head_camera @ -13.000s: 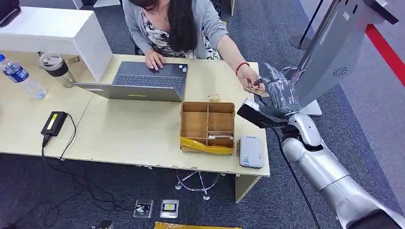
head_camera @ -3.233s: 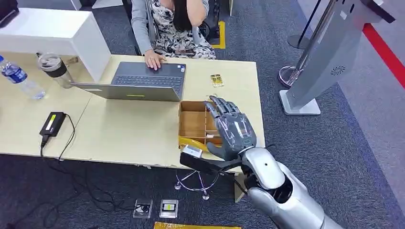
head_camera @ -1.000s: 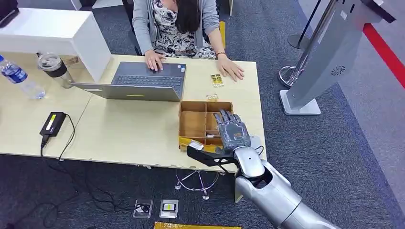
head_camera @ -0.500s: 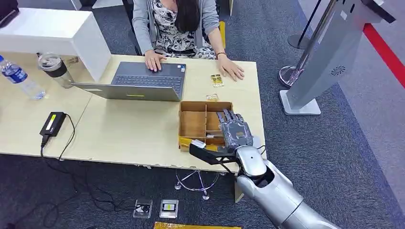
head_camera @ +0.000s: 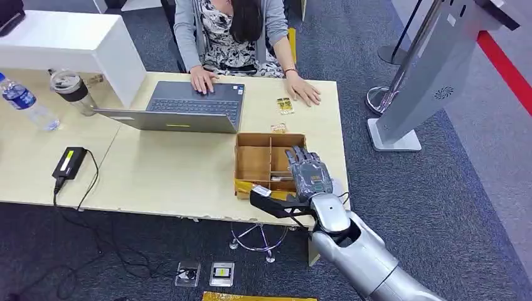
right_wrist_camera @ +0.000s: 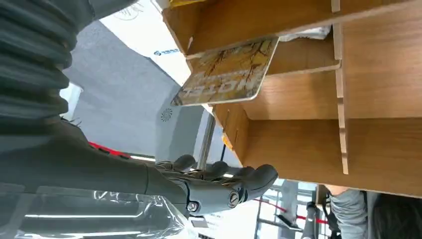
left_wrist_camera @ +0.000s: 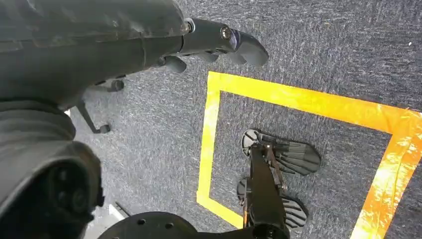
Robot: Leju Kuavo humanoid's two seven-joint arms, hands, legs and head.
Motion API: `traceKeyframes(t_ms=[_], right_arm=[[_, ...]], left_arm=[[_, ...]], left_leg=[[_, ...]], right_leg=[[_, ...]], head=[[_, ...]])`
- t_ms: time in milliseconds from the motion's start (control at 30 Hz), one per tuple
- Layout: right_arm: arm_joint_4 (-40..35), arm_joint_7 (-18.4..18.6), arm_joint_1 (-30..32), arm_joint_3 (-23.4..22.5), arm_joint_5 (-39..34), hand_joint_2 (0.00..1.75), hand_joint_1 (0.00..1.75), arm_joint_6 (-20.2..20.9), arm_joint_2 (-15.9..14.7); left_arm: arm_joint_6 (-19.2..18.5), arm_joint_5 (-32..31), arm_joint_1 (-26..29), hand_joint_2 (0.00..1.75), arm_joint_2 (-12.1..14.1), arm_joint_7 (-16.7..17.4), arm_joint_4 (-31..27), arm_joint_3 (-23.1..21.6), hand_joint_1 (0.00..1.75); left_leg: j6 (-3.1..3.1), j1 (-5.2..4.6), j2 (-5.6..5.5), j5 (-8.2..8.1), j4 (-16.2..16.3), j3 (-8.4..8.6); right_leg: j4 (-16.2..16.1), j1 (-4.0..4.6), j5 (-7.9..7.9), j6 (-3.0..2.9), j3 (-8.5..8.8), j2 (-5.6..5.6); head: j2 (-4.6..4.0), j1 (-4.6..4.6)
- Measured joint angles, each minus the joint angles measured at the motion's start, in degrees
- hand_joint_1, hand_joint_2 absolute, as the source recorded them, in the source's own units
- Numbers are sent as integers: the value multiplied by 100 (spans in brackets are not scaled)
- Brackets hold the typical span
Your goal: Pass the card to the sensor for recognition and then transmit it.
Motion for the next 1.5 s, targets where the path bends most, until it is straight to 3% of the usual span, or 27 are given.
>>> traceKeyframes(t_ms=[567,600,633,967,1500], right_arm=[[144,-33,23,0,15,175,0,-103,57],[155,-33,22,0,24,175,141,-118,63],[168,-33,22,0,37,175,175,-127,72],[391,-90,20,-9,59,175,175,-490,96],[693,-212,3,-101,-50,175,175,-647,142]], left_arm=[[7,7,-2,0,0,0,0,0,0],[7,7,-2,0,0,0,0,0,0],[7,7,-2,0,0,0,0,0,0],[13,9,-3,0,0,0,0,0,0],[9,7,-3,0,2,0,0,-2,0]], left_leg=[[0,0,0,0,0,0],[0,0,0,0,0,0],[0,0,0,0,0,0],[0,0,0,0,0,0],[0,0,0,0,0,4]], right_leg=[[0,0,0,0,0,0],[0,0,0,0,0,0],[0,0,0,0,0,0],[0,0,0,0,0,0],[1,0,0,0,3,0]], head=[[0,-2],[0,0],[0,-2],[0,-2],[0,-2]])
